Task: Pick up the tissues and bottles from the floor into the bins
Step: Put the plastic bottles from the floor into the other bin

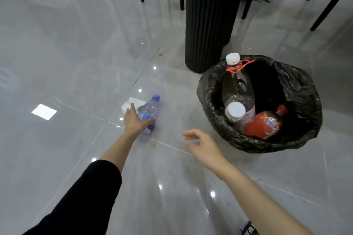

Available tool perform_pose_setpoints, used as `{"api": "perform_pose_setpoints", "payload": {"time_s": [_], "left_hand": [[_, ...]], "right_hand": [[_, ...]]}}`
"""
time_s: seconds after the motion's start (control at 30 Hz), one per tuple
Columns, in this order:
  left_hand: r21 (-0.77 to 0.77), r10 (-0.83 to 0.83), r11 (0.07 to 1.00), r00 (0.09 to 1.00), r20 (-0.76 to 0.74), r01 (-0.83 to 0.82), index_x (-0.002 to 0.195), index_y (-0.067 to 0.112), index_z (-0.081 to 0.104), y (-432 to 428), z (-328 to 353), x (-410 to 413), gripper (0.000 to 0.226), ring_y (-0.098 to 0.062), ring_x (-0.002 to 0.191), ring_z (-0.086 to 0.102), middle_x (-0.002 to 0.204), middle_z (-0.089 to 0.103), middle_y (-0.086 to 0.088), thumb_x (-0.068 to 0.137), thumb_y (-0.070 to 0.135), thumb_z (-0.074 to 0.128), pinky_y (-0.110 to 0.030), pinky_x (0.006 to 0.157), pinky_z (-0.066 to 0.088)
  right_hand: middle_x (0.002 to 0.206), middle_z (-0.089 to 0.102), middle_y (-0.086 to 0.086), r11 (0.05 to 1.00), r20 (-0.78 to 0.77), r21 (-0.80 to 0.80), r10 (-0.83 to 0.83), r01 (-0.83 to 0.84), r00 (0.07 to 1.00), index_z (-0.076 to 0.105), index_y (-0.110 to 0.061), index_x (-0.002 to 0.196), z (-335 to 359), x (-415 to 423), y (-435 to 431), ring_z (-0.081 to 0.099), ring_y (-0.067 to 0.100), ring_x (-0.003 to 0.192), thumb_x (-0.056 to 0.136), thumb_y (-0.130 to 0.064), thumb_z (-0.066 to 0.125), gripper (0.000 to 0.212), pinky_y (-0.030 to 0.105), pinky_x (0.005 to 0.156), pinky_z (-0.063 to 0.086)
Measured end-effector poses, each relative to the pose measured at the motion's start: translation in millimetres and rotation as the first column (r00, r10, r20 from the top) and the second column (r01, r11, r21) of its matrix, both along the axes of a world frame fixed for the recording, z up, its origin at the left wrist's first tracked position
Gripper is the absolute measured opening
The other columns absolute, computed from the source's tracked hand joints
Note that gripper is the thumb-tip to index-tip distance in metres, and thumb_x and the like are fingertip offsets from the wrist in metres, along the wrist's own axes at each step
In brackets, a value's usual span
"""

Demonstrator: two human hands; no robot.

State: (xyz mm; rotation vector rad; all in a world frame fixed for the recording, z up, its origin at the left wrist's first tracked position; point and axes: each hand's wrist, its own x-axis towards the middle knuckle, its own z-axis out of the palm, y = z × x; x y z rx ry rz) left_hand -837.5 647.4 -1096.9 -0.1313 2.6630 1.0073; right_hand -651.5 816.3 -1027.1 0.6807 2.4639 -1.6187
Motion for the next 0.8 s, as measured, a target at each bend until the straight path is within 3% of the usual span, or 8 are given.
{"api": "perform_pose_setpoints", "payload": {"time_s": [0.1, 0.3, 0.43, 0.53, 0.6, 0.67, 0.73, 0.8], "left_hand": [[-0.051, -0.015, 0.999, 1.0, 0.018, 0.016, 0.15, 0.011, 0.011, 1, -11, -23, 0.115, -0.026, 0.142, 0.024, 0.156, 0.018, -0.009, 0.065, 0.034, 0.084, -0.041, 0.115, 0.024], [-0.007, -0.042, 0.999, 0.992, 0.123, 0.043, 0.144, 0.011, 0.031, 0, -24, -22, 0.104, -0.026, 0.119, 0.05, 0.137, 0.046, -0.008, 0.057, 0.021, 0.088, -0.032, 0.095, 0.043], [0.051, 0.017, 0.998, 0.997, 0.081, -0.021, 0.13, 0.01, 0.045, 0, -18, 1, 0.081, -0.022, 0.09, 0.053, 0.112, 0.056, -0.005, 0.059, 0.013, 0.085, -0.03, 0.074, 0.044], [0.173, 0.146, 0.973, 0.989, 0.033, -0.15, 0.128, 0.016, 0.045, 6, 3, 23, 0.079, -0.023, 0.082, 0.057, 0.1, 0.056, 0.0, 0.057, 0.014, 0.081, -0.04, 0.066, 0.056], [0.245, 0.171, 0.956, 0.985, -0.024, -0.16, 0.128, 0.02, 0.044, 11, 24, 37, 0.08, -0.021, 0.081, 0.062, 0.101, 0.058, 0.002, 0.056, 0.016, 0.08, -0.037, 0.062, 0.057], [0.319, 0.182, 0.938, 0.976, -0.116, -0.137, 0.128, 0.019, 0.045, 18, 42, 47, 0.078, -0.016, 0.081, 0.06, 0.105, 0.056, 0.004, 0.058, 0.013, 0.081, -0.029, 0.063, 0.053], [0.386, 0.179, 0.919, 0.96, -0.216, -0.084, 0.13, 0.021, 0.044, 23, 66, 60, 0.081, -0.014, 0.093, 0.058, 0.115, 0.054, 0.006, 0.059, 0.016, 0.082, -0.029, 0.074, 0.052], [0.415, 0.16, 0.91, 0.935, -0.316, -0.015, 0.132, 0.025, 0.042, 30, 95, 72, 0.084, -0.013, 0.107, 0.056, 0.124, 0.052, 0.007, 0.059, 0.023, 0.082, -0.03, 0.086, 0.05]], "right_hand": [[0.108, 0.062, -0.011, 1.0, 0.016, -0.017, -0.013, 0.013, 1.0, 0.063, -0.024, 0.114, -10, -15, 3, 0.05, -0.008, 0.071, 0.088, -0.008, 0.053, 0.032, -0.001, 0.063, 0.037], [0.109, 0.061, -0.01, 0.995, 0.041, -0.088, -0.035, 0.039, 0.999, 0.064, -0.025, 0.112, -18, -21, 8, 0.05, -0.005, 0.074, 0.087, -0.007, 0.052, 0.033, 0.01, 0.069, 0.04], [0.109, 0.061, -0.008, 0.993, 0.056, -0.111, -0.04, 0.045, 0.998, 0.063, -0.025, 0.112, -10, -16, 6, 0.055, 0.006, 0.088, 0.088, -0.007, 0.053, 0.031, 0.018, 0.079, 0.042], [0.11, 0.062, -0.005, 0.995, 0.051, -0.099, 0.002, 0.003, 0.999, 0.063, -0.022, 0.113, 7, -9, 0, 0.054, 0.007, 0.089, 0.088, -0.008, 0.053, 0.03, 0.02, 0.079, 0.043], [0.11, 0.063, -0.005, 0.996, 0.037, -0.09, 0.017, -0.014, 0.999, 0.063, -0.022, 0.113, 22, -5, -6, 0.055, 0.007, 0.093, 0.088, -0.008, 0.053, 0.031, 0.02, 0.082, 0.045], [0.107, 0.062, -0.007, 0.996, 0.018, -0.084, 0.035, -0.033, 0.999, 0.062, -0.023, 0.113, 36, -5, -9, 0.055, 0.005, 0.093, 0.087, -0.007, 0.052, 0.032, 0.016, 0.077, 0.045], [0.106, 0.062, -0.007, 0.996, -0.006, -0.07, 0.058, -0.059, 0.998, 0.062, -0.022, 0.114, 56, -1, -11, 0.055, 0.006, 0.089, 0.087, -0.006, 0.051, 0.033, 0.016, 0.071, 0.043], [0.107, 0.063, -0.004, 0.996, -0.056, -0.049, 0.072, -0.074, 0.996, 0.063, -0.019, 0.114, 80, 8, -8, 0.055, 0.007, 0.088, 0.086, -0.003, 0.051, 0.034, 0.02, 0.076, 0.045]]}}
